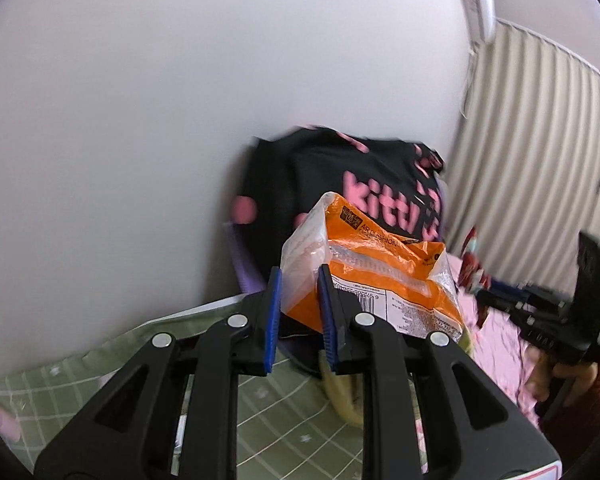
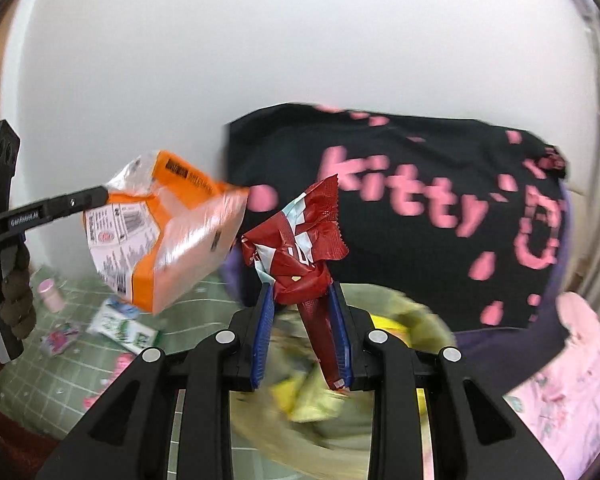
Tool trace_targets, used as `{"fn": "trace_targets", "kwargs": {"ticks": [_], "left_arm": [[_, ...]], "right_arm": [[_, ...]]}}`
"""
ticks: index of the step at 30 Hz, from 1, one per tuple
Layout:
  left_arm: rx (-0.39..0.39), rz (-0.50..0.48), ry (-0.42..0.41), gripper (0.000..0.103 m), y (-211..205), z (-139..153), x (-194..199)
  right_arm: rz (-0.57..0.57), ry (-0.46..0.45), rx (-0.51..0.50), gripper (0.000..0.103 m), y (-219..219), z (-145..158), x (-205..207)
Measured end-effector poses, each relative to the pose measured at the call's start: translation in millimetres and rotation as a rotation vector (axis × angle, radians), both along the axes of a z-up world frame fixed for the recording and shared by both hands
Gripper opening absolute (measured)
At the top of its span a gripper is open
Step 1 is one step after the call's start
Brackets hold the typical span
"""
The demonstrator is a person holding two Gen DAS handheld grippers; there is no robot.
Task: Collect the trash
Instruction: 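Carry the red wrapper and orange bag over the bin with both tools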
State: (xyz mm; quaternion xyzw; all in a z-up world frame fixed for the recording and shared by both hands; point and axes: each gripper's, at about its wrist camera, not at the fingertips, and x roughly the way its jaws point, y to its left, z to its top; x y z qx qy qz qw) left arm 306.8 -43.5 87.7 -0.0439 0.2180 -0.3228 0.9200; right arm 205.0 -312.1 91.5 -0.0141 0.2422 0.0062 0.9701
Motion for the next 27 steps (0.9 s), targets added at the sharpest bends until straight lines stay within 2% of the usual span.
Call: {"fn": "trace_targets", "kwargs": {"ticks": [6, 11, 14, 18, 20, 22, 27], "left_arm": [[0.067, -0.119, 0.003, 0.018, -79.4, -9.0, 7.9], [0.196, -0.210, 0.052, 0.018, -156.3, -44.2, 17.5], [0.268, -0.235, 0.105, 0.018, -185.1, -74.6, 26.3], [0.304, -0.244, 0.170, 0.018, -198.9, -98.6, 33.0], [0.324, -0.256, 0.173, 0.018, -201.6, -105.1, 32.9], [0.352, -0.265, 0.179, 0.017, -203.1, -112.3, 34.8], [0.359, -0.281, 0.218, 0.017, -209.9, -123.8, 43.7]], "right_arm": [[-0.108, -0.029, 0.015, 0.026, -55.8, 11.9, -24.9], [-0.082, 0.006, 0.049, 0.026, -80.0, 6.0, -15.0], [-0.042, 0.090, 0.094, 0.026, -88.0, -19.9, 12.3], [0.002, 0.270, 0.135, 0.026, -90.6, -74.3, 55.6], [0.026, 0.319, 0.130, 0.027, -85.8, -90.7, 67.6], [0.046, 0.365, 0.119, 0.027, -81.5, -103.7, 78.3], [0.079, 0.451, 0.073, 0.026, -75.4, -122.1, 98.4]]}}
